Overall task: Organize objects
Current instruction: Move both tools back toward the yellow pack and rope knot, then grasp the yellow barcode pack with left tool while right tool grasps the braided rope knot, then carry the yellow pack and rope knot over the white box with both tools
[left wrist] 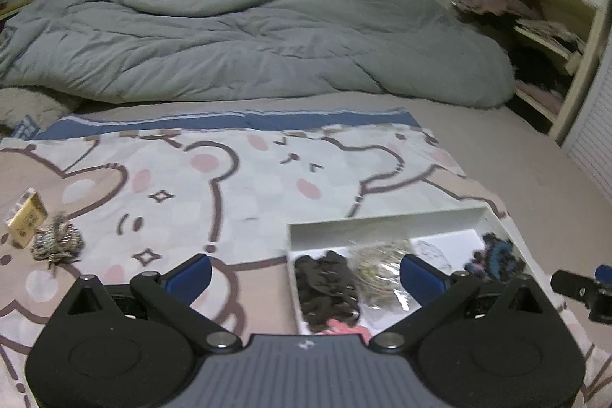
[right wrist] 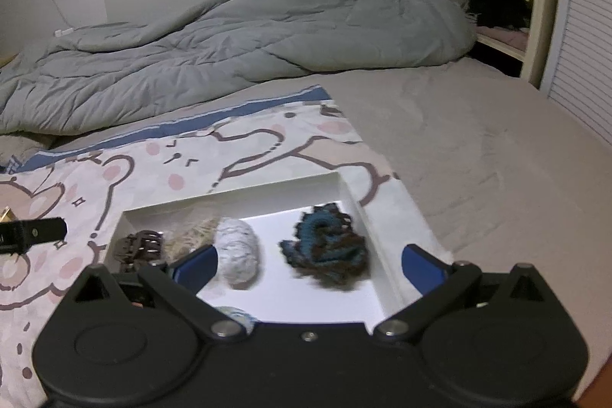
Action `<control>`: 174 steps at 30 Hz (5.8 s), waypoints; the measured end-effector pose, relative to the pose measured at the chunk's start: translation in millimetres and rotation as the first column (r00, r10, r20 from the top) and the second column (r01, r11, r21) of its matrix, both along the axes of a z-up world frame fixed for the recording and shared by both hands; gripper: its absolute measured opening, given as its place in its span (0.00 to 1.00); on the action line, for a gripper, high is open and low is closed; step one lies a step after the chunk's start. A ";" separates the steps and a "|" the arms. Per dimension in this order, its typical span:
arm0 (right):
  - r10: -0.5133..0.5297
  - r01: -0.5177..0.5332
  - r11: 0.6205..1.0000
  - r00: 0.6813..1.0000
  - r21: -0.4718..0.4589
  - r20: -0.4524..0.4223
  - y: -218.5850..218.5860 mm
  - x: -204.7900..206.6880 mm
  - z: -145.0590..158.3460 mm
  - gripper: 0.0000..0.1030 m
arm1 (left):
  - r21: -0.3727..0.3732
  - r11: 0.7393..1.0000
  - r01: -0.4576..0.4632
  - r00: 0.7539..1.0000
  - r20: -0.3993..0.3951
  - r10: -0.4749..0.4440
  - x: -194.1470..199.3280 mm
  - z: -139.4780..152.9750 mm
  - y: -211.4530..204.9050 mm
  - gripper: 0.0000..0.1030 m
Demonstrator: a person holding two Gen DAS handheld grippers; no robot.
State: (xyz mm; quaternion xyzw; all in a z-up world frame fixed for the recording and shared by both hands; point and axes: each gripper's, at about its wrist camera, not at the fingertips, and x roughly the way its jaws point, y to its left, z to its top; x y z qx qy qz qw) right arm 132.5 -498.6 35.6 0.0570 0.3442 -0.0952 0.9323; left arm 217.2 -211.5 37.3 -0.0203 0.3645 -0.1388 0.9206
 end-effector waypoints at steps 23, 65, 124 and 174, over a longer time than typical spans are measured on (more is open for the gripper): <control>0.197 -0.198 0.979 0.980 0.047 0.028 135.6 59.3 3.8 1.00 | 0.022 0.978 -0.207 0.978 0.020 0.206 12.4 3.4 138.3 1.00; 0.505 -0.513 0.856 0.857 0.064 0.108 348.5 158.8 -71.1 1.00 | 0.068 0.904 -0.423 0.905 0.089 0.417 75.8 -61.2 321.4 0.81; 0.757 -0.757 0.653 0.653 0.037 0.012 375.7 143.5 -40.3 0.26 | 0.125 0.948 -0.294 0.947 -0.099 0.306 66.7 -15.7 282.5 0.27; 0.541 -0.544 0.836 0.839 0.070 0.061 232.9 48.4 17.2 0.26 | 0.006 0.973 -0.231 0.971 -0.059 0.231 -20.9 17.4 154.7 0.27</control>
